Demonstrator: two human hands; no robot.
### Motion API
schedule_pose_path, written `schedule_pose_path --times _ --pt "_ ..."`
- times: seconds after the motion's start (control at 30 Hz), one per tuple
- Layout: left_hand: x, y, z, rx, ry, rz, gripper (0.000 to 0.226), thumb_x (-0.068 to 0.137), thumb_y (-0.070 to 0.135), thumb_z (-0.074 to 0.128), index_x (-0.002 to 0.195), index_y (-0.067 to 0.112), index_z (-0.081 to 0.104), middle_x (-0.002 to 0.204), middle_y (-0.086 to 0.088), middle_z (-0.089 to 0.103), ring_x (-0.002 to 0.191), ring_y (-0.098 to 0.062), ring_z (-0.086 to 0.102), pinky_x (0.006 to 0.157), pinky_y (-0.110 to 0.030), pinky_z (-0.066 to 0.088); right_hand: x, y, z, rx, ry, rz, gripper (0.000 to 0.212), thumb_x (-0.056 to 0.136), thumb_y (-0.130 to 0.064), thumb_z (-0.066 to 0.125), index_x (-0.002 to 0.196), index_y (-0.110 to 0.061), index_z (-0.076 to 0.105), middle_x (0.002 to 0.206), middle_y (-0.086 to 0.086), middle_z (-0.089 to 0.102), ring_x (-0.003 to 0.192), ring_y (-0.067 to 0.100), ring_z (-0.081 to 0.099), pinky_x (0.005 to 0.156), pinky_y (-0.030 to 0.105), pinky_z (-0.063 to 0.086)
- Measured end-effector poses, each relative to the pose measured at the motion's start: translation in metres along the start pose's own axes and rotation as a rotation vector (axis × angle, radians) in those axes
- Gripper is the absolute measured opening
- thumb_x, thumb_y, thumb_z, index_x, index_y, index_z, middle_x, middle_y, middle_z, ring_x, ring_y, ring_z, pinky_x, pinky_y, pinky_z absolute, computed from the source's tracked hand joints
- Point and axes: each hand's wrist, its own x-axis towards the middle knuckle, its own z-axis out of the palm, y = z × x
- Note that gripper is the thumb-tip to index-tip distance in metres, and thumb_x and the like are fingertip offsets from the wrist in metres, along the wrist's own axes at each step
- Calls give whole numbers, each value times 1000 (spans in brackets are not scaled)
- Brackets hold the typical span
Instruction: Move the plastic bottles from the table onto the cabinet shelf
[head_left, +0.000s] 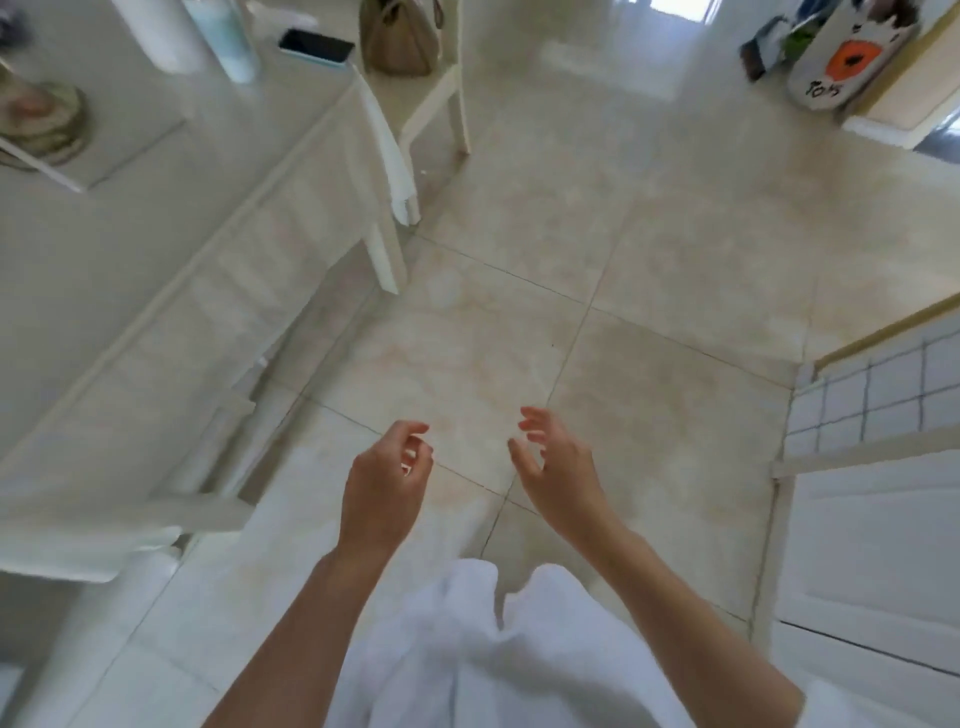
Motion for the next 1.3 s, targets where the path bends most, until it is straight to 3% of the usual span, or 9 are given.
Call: schedule_pose_path --times 0.1,0.2,0.4,0.77,0.9,1.3 --pt "4 -25 -25 -28 85 -106 17 93 16 57 108 17 65 87 3 73 78 -10 67 73 -24 53 24 -36 32 -20 -95 -82 40 92 -17 60 130 -9 52 118 7 64 107 19 62 93 31 47" --pt "7 -46 -43 -62 167 -227 17 93 16 57 107 18 66 87 3 72 79 -11 67 75 -30 56 45 -66 60 -55 -190 -169 38 92 -16 60 128 -9 52 118 7 64 107 19 61 95 33 47" --pt "27 -82 -73 -96 310 -448 17 93 23 54 106 26 64 85 8 71 81 -10 65 76 -37 56 93 -111 110 -122 -411 -309 38 93 -20 58 129 -12 51 120 4 63 110 17 59 90 22 43" --pt "81 -111 -125 -167 535 -671 17 92 22 57 106 24 66 88 5 70 80 -8 64 73 -29 52 171 -196 167 -244 -682 -556 38 94 -24 56 130 -14 49 122 3 61 113 16 56 91 23 41" --pt "92 -134 -149 -174 610 -772 16 91 20 59 104 24 67 86 5 68 76 -6 62 69 -24 44 197 -231 199 -305 -780 -568 37 95 -27 54 129 -13 50 121 3 60 112 18 57 92 26 43" --pt "120 -244 -250 -189 651 -869 16 89 17 59 99 26 67 83 5 68 79 -16 65 71 -28 49 214 -333 328 -302 -890 -510 36 93 -26 55 126 -10 53 114 6 64 104 21 62 91 31 48"
